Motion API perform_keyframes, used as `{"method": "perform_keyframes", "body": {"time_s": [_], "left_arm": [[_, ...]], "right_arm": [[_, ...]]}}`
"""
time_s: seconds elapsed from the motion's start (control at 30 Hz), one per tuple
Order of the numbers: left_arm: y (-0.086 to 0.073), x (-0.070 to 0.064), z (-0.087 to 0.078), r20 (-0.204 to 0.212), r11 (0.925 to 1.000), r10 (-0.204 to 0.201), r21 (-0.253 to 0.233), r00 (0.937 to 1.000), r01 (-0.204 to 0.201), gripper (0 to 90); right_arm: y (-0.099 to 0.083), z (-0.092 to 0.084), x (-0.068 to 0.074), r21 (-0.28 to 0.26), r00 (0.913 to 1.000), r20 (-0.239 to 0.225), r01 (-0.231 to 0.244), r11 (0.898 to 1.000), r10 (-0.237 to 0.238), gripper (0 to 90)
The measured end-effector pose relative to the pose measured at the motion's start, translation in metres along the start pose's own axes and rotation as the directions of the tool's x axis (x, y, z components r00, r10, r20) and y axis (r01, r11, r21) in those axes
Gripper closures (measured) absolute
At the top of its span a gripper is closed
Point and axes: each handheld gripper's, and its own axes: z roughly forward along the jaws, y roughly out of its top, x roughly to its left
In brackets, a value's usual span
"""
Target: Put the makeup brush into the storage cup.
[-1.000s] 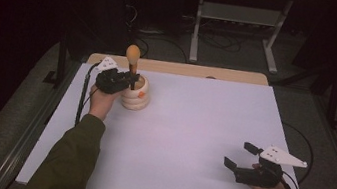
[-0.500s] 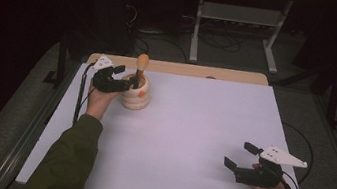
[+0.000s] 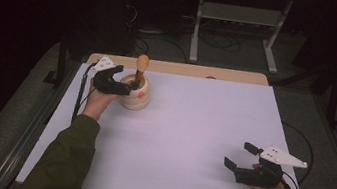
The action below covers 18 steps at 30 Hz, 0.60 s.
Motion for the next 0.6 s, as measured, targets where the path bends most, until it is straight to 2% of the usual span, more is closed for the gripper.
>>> {"method": "perform_keyframes", "body": {"time_s": [0.07,0.37,0.6], "left_arm": [[0.0,0.001,-0.002,0.007,0.9999,-0.002,0.012,1.0,0.002,1.6],[0.003,0.001,-0.015,0.034,0.999,-0.026,0.038,0.9991,0.025,1.6],[0.007,-0.006,-0.031,0.07,0.9978,-0.01,0.066,0.9975,0.005,1.7]], "right_arm": [[-0.001,-0.001,0.0,0.0,0.9999,0.001,-0.013,1.0,0.013,7.0],[-0.002,-0.002,-0.002,-0.003,1.0,0.001,-0.008,1.0,0.008,7.0],[-0.001,-0.002,-0.002,-0.001,1.0,0.002,-0.005,1.0,0.005,7.0]]}}
